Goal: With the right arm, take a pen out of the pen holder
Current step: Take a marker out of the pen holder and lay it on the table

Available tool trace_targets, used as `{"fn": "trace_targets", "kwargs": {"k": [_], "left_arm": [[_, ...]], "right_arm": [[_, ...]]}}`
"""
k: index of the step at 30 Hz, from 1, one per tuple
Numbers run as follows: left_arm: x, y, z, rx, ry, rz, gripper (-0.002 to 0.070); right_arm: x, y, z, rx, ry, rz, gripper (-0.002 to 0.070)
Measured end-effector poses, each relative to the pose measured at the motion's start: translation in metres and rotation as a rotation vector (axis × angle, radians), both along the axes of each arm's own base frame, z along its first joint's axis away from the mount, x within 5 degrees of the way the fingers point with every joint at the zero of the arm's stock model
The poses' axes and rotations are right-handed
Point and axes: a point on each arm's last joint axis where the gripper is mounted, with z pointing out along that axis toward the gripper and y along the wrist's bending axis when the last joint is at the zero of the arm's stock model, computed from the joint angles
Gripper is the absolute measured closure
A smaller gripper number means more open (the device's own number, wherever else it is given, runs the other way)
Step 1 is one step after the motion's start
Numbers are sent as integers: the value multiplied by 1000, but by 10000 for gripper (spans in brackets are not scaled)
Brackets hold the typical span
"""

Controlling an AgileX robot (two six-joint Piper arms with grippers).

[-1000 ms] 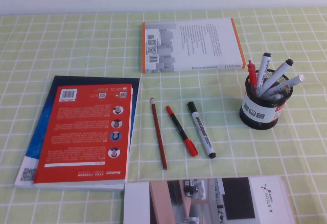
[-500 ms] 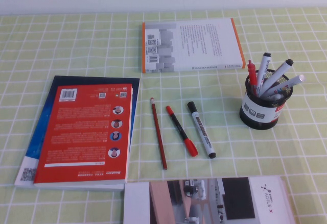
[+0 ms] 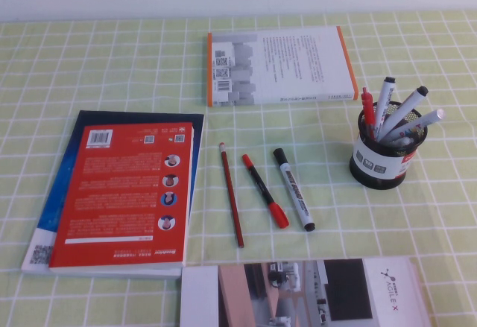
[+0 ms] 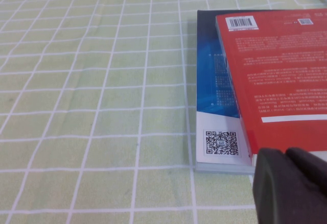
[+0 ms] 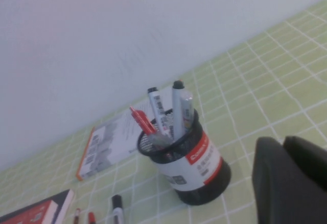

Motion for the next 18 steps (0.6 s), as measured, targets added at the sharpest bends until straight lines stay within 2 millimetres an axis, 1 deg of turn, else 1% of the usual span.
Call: {"fn": "trace_targets", "kwargs": {"k": [1, 4, 7, 10, 13, 18], "left_arm": [[0, 0, 0, 0, 0, 0, 680], [0, 0, 0, 0, 0, 0, 680], [0, 0, 0, 0, 0, 0, 680], [0, 0, 0, 0, 0, 0, 680], [0, 0, 0, 0, 0, 0, 680], [0, 0, 0, 0, 0, 0, 680]], "right_arm": [[-1, 1, 4, 3, -1, 11, 689], [-1, 4, 23, 3, 10, 48, 689], [5, 8, 39, -6, 84, 90, 689], [17, 11, 53, -59, 162, 125, 688], [34, 13, 68, -132, 217, 149, 689], [63, 15, 92, -243, 233, 195, 688]]}}
